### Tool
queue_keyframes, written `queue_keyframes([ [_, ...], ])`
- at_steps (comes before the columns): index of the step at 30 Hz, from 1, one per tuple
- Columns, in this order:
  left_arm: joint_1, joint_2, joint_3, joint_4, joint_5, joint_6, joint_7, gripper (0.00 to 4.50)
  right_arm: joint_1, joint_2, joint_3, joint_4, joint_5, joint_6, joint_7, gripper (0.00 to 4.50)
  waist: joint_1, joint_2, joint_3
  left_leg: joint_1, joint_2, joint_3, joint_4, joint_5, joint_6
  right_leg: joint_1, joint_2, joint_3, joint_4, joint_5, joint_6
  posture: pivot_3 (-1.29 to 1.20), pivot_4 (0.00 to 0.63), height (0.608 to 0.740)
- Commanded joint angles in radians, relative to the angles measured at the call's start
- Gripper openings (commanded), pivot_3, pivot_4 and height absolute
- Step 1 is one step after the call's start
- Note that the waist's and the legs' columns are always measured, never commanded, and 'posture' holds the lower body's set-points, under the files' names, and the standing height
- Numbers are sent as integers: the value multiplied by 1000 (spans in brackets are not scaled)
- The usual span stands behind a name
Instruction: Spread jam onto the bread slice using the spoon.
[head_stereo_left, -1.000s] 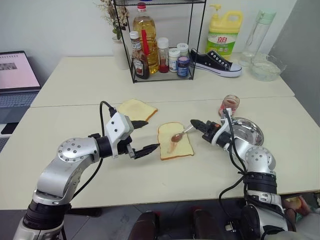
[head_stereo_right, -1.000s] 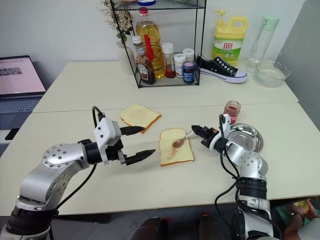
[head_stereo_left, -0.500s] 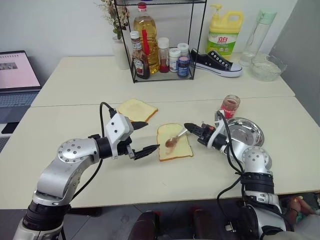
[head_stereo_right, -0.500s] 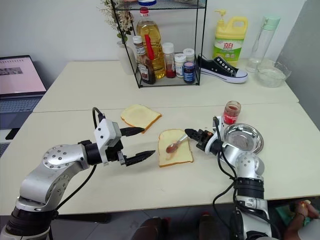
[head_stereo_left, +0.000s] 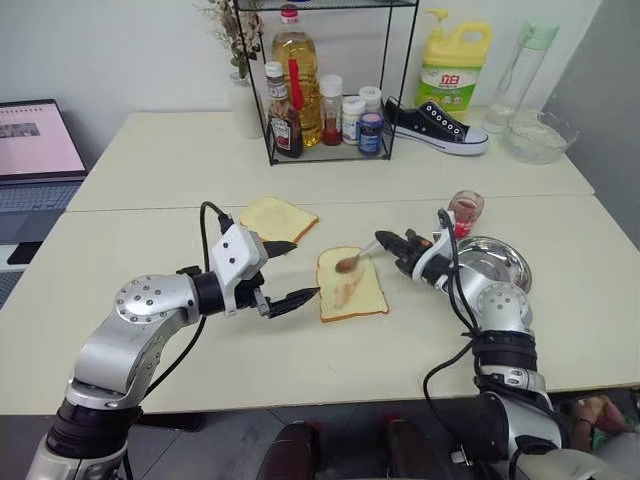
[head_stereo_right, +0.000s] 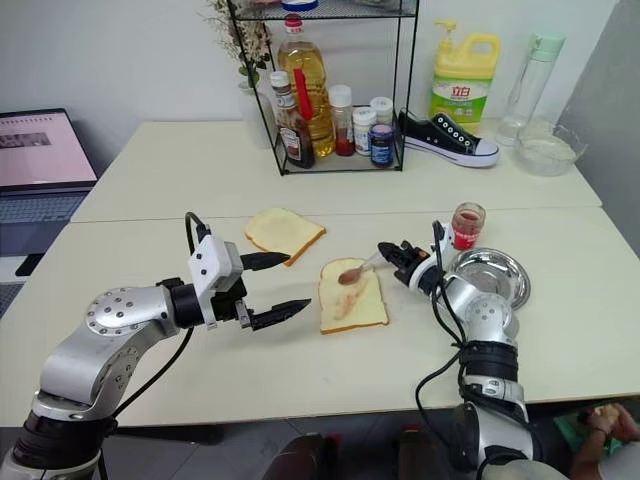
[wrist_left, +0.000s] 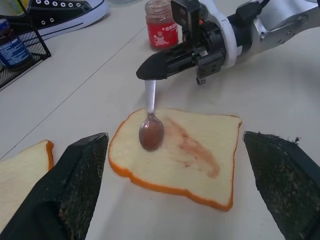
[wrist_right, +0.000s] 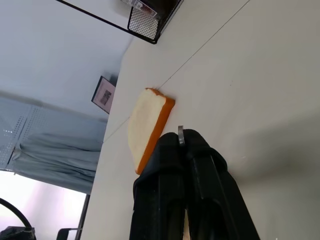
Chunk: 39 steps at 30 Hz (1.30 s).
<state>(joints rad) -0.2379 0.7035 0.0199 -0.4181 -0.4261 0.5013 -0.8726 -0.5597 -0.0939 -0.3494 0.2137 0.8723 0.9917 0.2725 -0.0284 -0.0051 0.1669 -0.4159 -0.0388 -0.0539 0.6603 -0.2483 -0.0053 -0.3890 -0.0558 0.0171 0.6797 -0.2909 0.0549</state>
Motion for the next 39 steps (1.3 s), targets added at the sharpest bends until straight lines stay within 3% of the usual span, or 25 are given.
queue_keyframes([
  [1,-16,10,1,-9,-5,-6,-9,4500,52,-45,26,-106,50,91,43,57,-1,0,0,0,0,0,0,0,0,0,0,0,0,0,0,0,150,740],
  [15,-27,7,-8,5,0,-11,-13,4500,132,-170,50,-181,124,249,142,57,-1,0,0,0,0,0,0,0,0,0,0,0,0,0,0,0,150,740],
  [23,-39,0,-17,18,3,-16,-14,4500,97,-199,-61,-194,215,304,112,57,0,0,0,0,0,0,0,0,0,0,0,0,0,0,0,0,150,740],
  [31,-160,-36,-86,77,-4,-39,-75,4500,98,-204,-282,-395,413,231,-201,57,4,-1,1,-1,0,0,0,0,0,0,0,0,0,0,0,0,150,740],
  [39,-407,-191,-272,278,70,-158,-202,4500,249,-336,-425,-543,632,80,-522,57,11,-2,1,-1,-1,1,1,0,0,1,-1,0,0,0,0,0,150,740],
])
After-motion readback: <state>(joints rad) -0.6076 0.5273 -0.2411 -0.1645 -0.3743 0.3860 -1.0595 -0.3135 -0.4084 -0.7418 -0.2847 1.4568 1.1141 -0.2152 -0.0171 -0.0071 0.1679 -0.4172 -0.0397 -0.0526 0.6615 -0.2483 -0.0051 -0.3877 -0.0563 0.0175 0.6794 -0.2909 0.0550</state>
